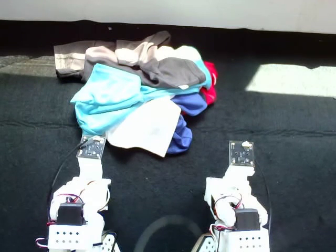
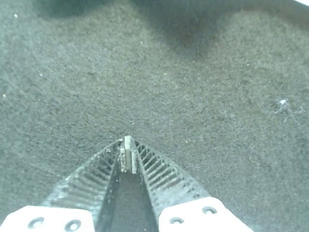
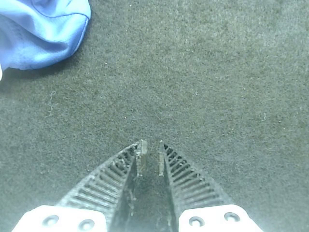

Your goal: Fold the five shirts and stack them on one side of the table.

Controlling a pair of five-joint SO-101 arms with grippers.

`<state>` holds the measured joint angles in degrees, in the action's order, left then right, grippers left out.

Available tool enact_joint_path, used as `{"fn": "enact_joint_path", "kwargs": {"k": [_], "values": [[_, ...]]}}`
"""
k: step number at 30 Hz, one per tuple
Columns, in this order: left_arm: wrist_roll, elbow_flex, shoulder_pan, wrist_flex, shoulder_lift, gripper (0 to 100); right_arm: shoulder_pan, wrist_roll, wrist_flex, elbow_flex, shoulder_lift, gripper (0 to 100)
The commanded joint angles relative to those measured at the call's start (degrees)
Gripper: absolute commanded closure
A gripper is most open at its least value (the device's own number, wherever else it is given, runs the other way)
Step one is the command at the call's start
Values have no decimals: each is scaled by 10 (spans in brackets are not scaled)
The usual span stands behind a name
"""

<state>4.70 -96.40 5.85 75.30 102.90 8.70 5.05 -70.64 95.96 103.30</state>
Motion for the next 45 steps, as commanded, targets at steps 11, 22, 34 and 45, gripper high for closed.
{"fn": "enact_joint_path", "kwargs": {"k": [11, 22, 34, 45], "values": [[-4, -7, -6, 1, 3, 989, -7, 2, -3, 74, 5, 943], [-4, -7, -8, 1, 3, 990, -7, 2, -3, 74, 5, 943], [-6, 29, 26, -189, 3, 986, -7, 2, -3, 74, 5, 943], [-123, 234, 37, -221, -46, 675, -7, 2, -3, 74, 5, 943]]}}
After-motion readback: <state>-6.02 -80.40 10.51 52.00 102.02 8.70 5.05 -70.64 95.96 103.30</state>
